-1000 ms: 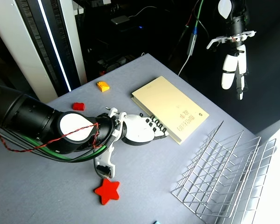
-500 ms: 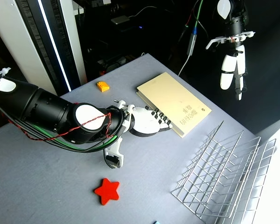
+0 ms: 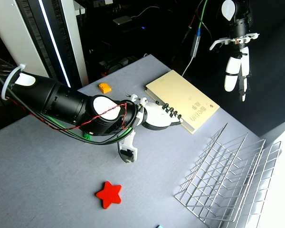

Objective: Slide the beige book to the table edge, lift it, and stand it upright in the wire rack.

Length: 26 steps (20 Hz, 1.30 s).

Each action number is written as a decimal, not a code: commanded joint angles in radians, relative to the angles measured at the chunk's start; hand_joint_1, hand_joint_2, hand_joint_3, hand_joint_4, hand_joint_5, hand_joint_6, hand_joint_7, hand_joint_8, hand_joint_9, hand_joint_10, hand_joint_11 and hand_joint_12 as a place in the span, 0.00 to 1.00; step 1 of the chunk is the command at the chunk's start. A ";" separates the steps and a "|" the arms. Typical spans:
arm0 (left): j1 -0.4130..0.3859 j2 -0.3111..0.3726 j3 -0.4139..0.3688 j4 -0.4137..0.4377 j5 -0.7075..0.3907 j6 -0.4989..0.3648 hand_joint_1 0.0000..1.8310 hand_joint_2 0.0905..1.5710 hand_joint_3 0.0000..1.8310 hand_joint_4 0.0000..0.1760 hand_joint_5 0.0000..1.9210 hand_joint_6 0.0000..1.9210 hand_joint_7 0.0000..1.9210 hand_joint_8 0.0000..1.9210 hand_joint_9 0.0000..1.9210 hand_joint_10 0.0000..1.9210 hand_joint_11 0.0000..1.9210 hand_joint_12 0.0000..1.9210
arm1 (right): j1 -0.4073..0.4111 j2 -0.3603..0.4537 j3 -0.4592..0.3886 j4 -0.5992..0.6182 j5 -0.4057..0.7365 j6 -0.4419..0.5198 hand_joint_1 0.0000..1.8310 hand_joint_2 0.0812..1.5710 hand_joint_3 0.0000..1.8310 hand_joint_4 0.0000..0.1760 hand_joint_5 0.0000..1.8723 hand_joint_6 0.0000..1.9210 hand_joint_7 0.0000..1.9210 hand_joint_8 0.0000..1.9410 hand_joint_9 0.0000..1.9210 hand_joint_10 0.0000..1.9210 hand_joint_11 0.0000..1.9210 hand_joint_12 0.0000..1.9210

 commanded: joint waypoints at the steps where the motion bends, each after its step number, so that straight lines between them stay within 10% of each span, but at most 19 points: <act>1: 0.000 0.007 0.007 0.024 0.066 -0.003 0.00 0.77 0.00 0.00 0.00 0.00 0.00 0.00 0.00 0.00 0.00 0.00 | 0.007 -0.001 0.002 0.049 0.017 0.000 0.00 0.72 0.00 0.00 0.00 0.00 0.00 0.00 0.00 0.00 0.00 0.00; 13: -0.006 -0.011 -0.029 0.024 0.066 -0.010 0.00 0.75 0.00 0.00 0.00 0.00 0.00 0.00 0.00 0.00 0.00 0.00 | 0.000 -0.019 -0.008 0.033 0.005 0.018 0.00 0.72 0.00 0.00 0.00 0.00 0.00 0.00 0.00 0.00 0.00 0.00; 20: 0.020 -0.011 0.017 0.024 0.061 -0.023 0.37 0.66 0.00 0.00 0.00 0.00 0.00 0.00 0.00 0.00 0.00 0.00 | 0.004 -0.041 -0.013 -0.003 0.006 0.044 0.00 0.72 0.00 0.00 0.00 0.00 0.00 0.00 0.00 0.00 0.00 0.00; 26: 0.008 -0.009 0.039 0.024 0.066 -0.030 0.45 0.63 0.00 0.00 0.00 0.00 0.00 0.00 0.00 0.00 0.00 0.00 | 0.016 -0.077 0.025 -0.013 -0.008 -0.005 0.00 0.73 0.00 0.00 0.00 0.00 0.00 0.00 0.00 0.00 0.00 0.00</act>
